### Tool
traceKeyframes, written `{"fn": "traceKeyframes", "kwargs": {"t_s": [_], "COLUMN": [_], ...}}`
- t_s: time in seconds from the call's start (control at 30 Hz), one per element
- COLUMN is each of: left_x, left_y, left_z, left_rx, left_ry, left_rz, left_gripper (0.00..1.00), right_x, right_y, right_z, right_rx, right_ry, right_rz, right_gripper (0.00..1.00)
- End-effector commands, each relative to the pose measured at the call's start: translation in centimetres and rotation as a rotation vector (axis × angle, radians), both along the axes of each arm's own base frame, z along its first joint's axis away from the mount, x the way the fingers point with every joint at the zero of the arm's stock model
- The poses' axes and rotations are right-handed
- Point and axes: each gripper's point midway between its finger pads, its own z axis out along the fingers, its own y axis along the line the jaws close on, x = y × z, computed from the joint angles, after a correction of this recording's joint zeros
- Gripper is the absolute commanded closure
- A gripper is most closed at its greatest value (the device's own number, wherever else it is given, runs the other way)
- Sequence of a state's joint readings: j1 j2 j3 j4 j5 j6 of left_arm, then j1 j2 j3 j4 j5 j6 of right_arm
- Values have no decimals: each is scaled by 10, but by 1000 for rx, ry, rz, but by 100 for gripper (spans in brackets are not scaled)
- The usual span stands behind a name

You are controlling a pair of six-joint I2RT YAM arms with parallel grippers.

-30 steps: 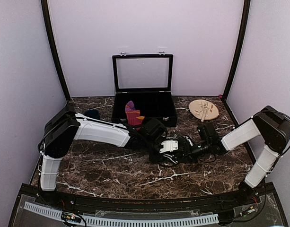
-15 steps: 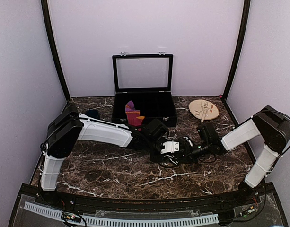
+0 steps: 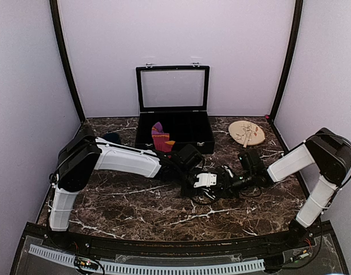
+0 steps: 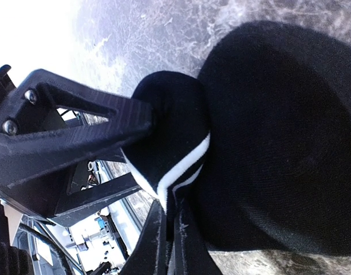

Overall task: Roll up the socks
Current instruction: Roll the sock at the center of the board.

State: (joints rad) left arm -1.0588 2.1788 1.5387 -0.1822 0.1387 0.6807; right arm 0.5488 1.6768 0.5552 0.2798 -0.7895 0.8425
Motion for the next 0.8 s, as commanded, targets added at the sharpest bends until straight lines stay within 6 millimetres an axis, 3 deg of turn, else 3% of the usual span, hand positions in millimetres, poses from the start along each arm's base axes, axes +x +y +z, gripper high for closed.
{"fn": "traceKeyframes", "kwargs": {"t_s": [0.0,0.27,0.5,0.77], "left_x": [-9,-12,-18,-26], "left_y": [-4,-7,-6,0], "left_z": [5,6,-7,-13], "left_rx": [0,6,59,92], "left_ry": [25,41,110,173], "left_rz": [-41,-57,-63,-52], "left_gripper": [70,84,100,100], "right_x": [4,5,6,6], "right_y": [2,2,1,-4], "right_z": [2,3,6,6], "right_rx": [7,3,-9,-45], "right_ry": [-12,-13,-30,-55], "right_rz": [12,14,20,13], "right_gripper": [100,100,100,69]}}
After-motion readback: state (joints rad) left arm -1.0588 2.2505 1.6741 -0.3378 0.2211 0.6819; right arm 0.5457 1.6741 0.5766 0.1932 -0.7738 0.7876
